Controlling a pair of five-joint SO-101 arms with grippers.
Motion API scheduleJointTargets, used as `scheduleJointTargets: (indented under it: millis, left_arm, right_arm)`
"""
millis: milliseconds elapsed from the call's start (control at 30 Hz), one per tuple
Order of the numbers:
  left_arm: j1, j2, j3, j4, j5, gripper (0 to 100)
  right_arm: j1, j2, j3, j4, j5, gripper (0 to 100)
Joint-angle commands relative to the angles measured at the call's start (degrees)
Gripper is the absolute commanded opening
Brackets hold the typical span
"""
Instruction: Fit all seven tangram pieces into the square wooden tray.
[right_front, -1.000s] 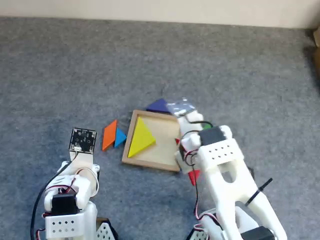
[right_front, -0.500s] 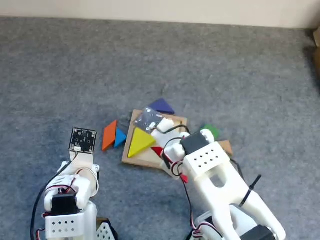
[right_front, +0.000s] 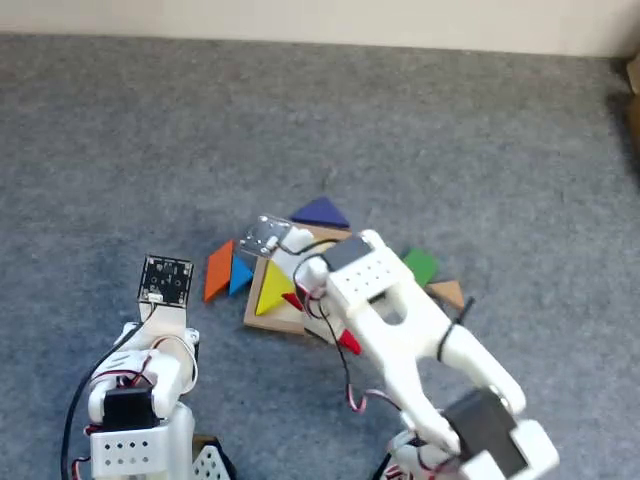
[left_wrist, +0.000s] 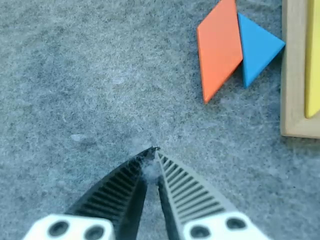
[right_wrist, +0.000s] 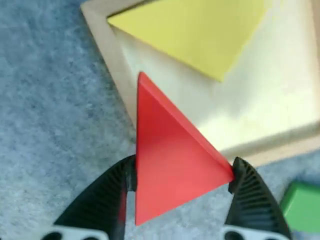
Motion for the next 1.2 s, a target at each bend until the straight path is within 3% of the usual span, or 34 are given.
scheduleJointTargets:
  millis: [0, 400, 667, 1167]
  left_arm:
    - [-0.04, -0.04, 0.4, 0.18, -0.18, 1]
    - [-0.04, -0.04, 0.4, 0.18, -0.18, 1]
    - [-0.04, -0.04, 0.4, 0.18, -0.18, 1]
    - [-0.04, -0.04, 0.4, 0.18, -0.18, 1]
  right_arm:
    - [-0.66, 3.38, -6.73, -0.75, 3.43, 17.4]
    - [-0.75, 13.05, -14.99, -0.57, 5.19, 18.1]
    - [-0.66, 12.97, -14.9, -0.57, 4.92, 32.4]
    - [-0.57, 12.88, -21.14, 6.9, 4.92, 32.5]
